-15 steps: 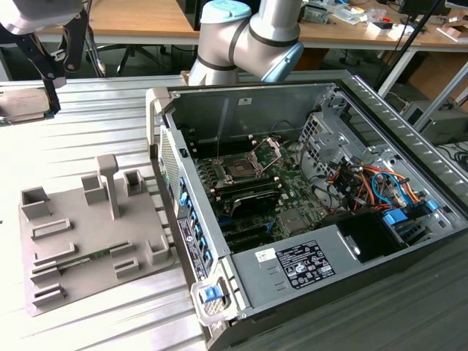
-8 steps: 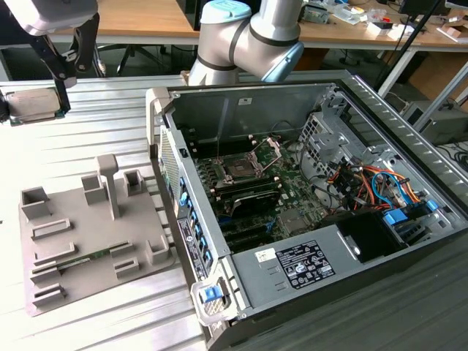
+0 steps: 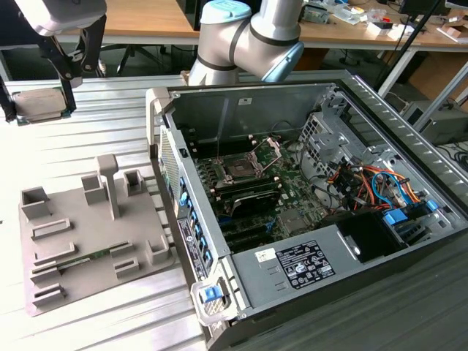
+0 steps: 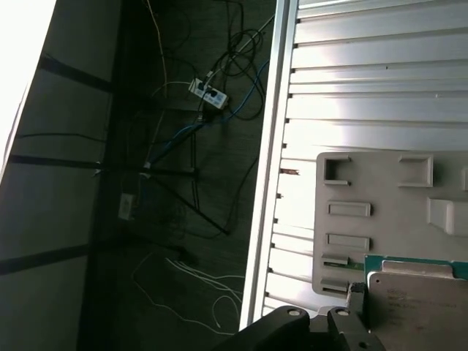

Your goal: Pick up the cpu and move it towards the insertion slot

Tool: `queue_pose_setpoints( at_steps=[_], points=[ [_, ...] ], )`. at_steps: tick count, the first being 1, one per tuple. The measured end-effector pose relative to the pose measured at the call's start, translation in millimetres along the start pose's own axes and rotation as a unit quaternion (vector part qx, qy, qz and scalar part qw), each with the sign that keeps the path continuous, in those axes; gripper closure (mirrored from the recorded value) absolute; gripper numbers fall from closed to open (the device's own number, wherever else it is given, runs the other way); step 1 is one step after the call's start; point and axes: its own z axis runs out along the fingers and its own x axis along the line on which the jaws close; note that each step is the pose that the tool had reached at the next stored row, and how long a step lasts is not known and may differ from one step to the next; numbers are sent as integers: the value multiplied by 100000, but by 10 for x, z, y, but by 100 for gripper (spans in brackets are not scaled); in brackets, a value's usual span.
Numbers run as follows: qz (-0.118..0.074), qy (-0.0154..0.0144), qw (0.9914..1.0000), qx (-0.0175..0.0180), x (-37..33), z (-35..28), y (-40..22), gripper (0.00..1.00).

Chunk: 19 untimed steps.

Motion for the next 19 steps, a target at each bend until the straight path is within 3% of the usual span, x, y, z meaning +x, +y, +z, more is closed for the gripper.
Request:
queue_pose_setpoints(
  at_steps=[19],
  points=[
    [2,1,100000,3,-107,1,-17,45]
  ],
)
